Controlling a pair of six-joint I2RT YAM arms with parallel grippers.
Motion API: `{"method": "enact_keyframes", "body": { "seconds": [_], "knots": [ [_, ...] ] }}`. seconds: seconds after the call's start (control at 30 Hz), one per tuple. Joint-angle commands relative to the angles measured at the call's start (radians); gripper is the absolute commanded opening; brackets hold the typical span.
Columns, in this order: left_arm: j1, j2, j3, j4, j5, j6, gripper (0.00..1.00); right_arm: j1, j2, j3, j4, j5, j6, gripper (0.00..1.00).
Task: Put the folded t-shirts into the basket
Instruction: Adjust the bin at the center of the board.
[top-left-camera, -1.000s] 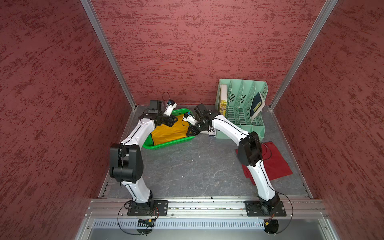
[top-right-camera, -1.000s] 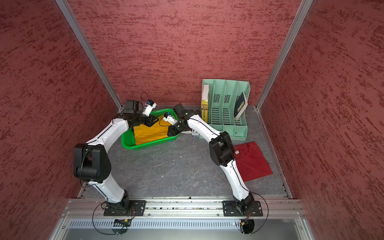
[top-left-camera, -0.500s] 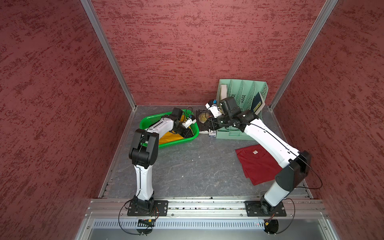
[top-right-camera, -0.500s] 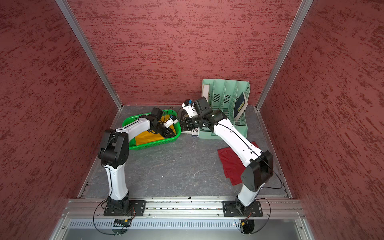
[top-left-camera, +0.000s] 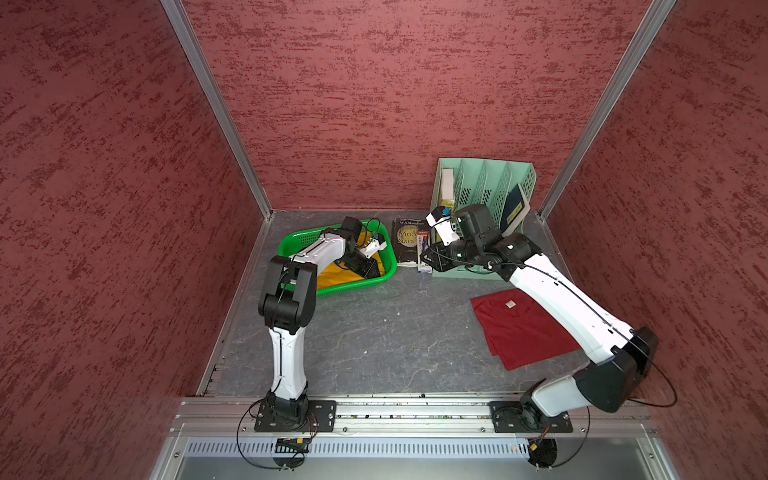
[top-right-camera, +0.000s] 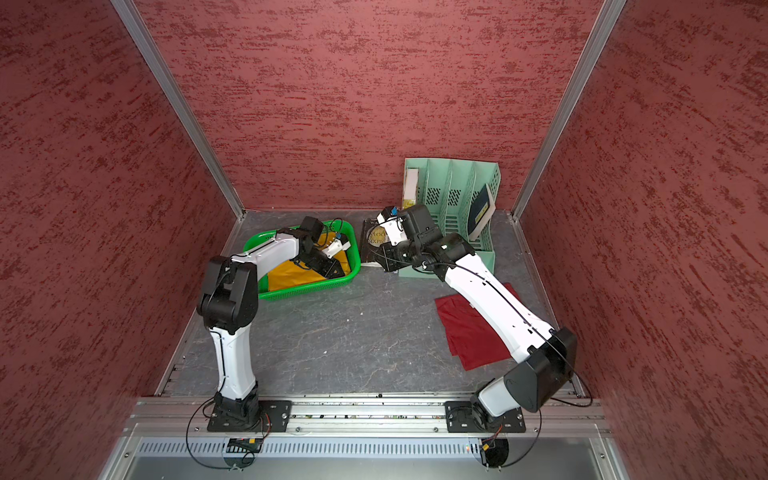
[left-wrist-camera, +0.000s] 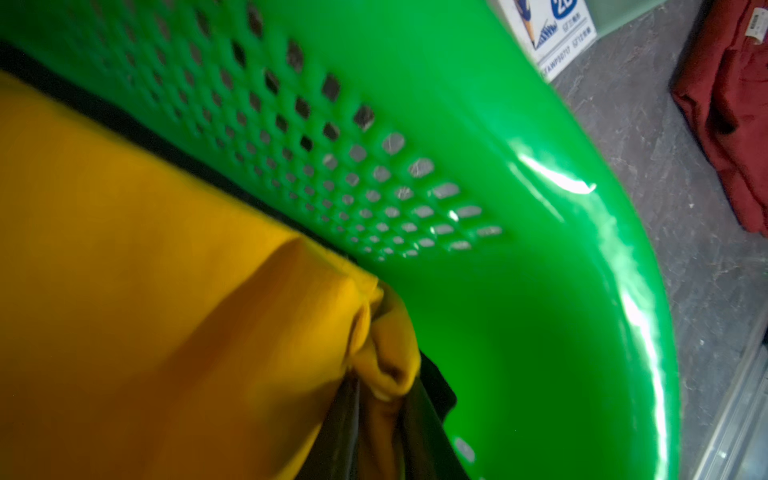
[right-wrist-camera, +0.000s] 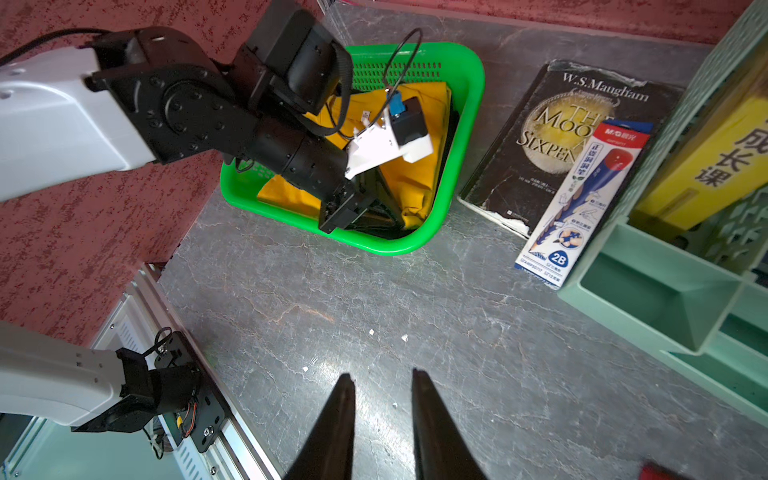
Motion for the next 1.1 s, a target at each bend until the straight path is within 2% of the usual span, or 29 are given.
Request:
{"method": "enact_keyframes", "body": {
  "seconds": [0.0, 0.07, 0.17, 0.3, 0.43, 0.57, 0.73, 0.83, 0.9, 1.07],
  "knots": [
    [0.057, -0.194, -0.089, 0.041, 0.031, -0.084, 0.23, 0.000, -0.023, -0.028, 0.015, 0.026, -0.013, 0.27],
    [0.084, -0.273, -0.154, 0.092, -0.005, -0.129, 0.23, 0.000, -0.036, -0.041, 0.021, 0.026, -0.017, 0.27],
    [0.111, -0.323, -0.229, 0.122, -0.054, -0.134, 0.23, 0.000, -0.057, -0.053, 0.028, 0.020, -0.024, 0.28],
    [0.136, -0.225, -0.226, 0.072, -0.088, -0.050, 0.19, -0.001, -0.069, -0.049, 0.019, 0.008, -0.034, 0.28],
    [0.151, -0.114, -0.185, 0.001, -0.152, -0.024, 0.18, 0.000, -0.072, -0.036, -0.006, 0.000, -0.043, 0.28],
    [0.173, -0.107, -0.216, 0.024, -0.156, -0.022, 0.15, 0.000, -0.082, -0.037, -0.020, 0.010, -0.052, 0.29],
    [0.184, -0.118, -0.215, 0.022, -0.238, -0.053, 0.17, 0.000, -0.084, -0.040, -0.023, 0.019, -0.051, 0.30],
    [0.187, -0.175, -0.230, 0.041, -0.233, -0.091, 0.18, -0.001, -0.085, -0.042, -0.023, 0.020, -0.050, 0.30],
    [0.187, -0.265, -0.274, 0.092, -0.232, -0.115, 0.21, 0.000, -0.086, -0.042, -0.021, 0.019, -0.048, 0.30],
    [0.202, -0.446, -0.390, 0.188, -0.368, -0.220, 0.26, -0.001, -0.077, -0.042, -0.019, 0.013, -0.048, 0.31]
  ]
}}
